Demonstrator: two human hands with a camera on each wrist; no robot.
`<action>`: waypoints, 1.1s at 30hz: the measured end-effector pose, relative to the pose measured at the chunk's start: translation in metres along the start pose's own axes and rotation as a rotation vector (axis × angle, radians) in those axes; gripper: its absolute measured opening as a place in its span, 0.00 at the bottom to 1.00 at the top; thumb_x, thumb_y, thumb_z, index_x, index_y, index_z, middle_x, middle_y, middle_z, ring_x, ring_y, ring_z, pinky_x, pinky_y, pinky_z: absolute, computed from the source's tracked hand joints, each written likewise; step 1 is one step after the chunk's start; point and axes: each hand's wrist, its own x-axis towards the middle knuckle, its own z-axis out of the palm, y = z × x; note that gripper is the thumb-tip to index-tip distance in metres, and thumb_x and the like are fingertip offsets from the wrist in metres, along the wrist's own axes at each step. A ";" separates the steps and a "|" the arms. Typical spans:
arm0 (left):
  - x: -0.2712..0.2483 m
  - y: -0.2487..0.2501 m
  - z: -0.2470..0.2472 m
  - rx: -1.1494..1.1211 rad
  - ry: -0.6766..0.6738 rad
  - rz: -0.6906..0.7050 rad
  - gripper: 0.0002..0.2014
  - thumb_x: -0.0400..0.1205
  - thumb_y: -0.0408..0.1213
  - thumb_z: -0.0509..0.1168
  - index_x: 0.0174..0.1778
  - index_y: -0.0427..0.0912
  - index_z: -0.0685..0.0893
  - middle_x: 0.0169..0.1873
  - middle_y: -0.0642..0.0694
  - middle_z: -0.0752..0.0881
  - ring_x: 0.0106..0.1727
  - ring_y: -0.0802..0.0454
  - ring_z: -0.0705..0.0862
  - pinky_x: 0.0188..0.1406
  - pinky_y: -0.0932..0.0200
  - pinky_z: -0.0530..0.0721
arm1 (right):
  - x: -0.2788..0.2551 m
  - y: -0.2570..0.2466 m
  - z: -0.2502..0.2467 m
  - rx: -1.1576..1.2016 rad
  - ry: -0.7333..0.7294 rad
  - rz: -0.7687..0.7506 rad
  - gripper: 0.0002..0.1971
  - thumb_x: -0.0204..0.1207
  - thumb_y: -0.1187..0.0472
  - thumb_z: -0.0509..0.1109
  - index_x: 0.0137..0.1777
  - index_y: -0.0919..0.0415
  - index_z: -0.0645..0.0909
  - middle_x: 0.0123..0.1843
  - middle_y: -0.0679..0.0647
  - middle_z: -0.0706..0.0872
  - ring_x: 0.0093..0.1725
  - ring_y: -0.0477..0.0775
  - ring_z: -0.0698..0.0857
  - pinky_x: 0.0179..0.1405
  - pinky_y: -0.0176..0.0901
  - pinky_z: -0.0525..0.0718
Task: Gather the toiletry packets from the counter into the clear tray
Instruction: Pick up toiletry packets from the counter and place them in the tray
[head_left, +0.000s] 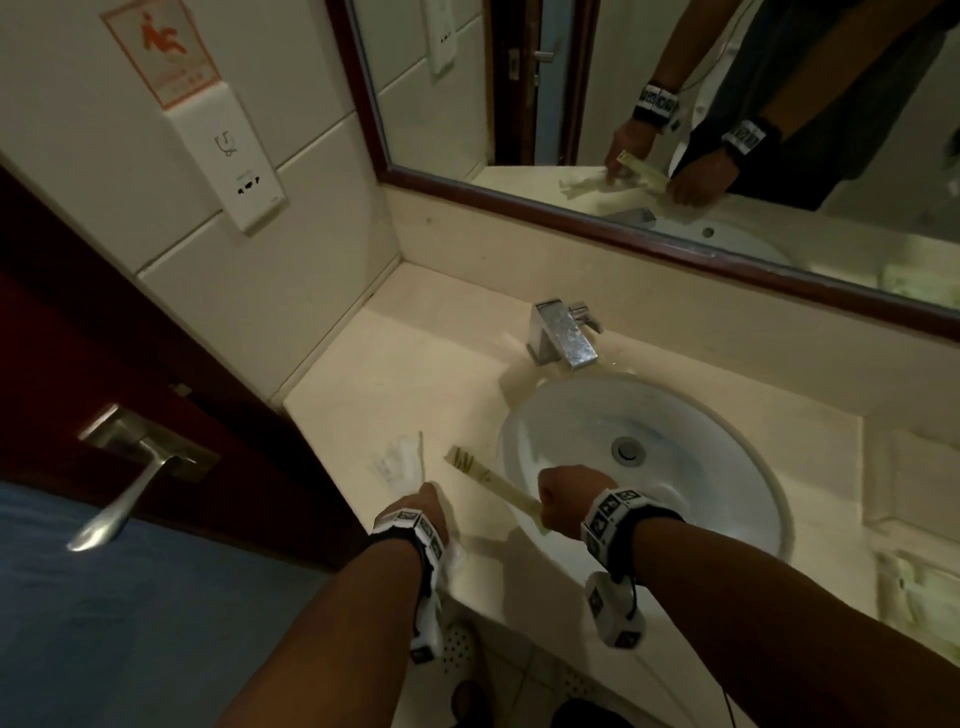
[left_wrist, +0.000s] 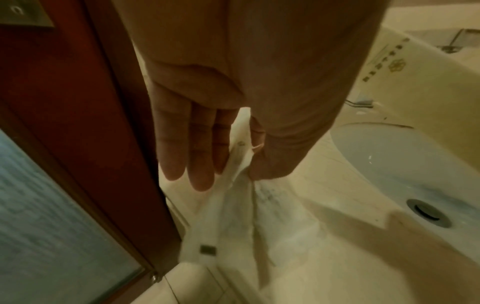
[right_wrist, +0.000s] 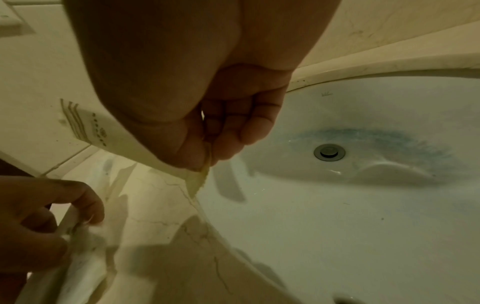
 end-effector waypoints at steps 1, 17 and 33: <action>-0.001 0.001 -0.001 -0.034 0.010 -0.007 0.30 0.87 0.38 0.55 0.85 0.37 0.55 0.73 0.35 0.77 0.68 0.40 0.81 0.61 0.50 0.81 | 0.002 -0.002 0.000 0.006 0.003 -0.005 0.07 0.76 0.55 0.72 0.45 0.51 0.76 0.40 0.48 0.79 0.42 0.55 0.81 0.41 0.46 0.78; -0.019 0.030 -0.046 -0.339 0.120 0.124 0.11 0.79 0.35 0.58 0.52 0.56 0.74 0.50 0.48 0.85 0.46 0.47 0.82 0.42 0.59 0.75 | -0.003 0.012 -0.020 0.100 0.108 -0.033 0.07 0.77 0.56 0.69 0.52 0.53 0.80 0.52 0.53 0.86 0.51 0.57 0.85 0.51 0.49 0.84; -0.046 0.153 -0.062 -0.283 0.185 0.368 0.05 0.78 0.44 0.66 0.48 0.58 0.82 0.49 0.55 0.86 0.54 0.50 0.85 0.46 0.65 0.74 | -0.073 0.108 -0.030 0.082 0.231 0.037 0.03 0.77 0.60 0.67 0.45 0.53 0.75 0.42 0.52 0.81 0.43 0.55 0.81 0.44 0.46 0.81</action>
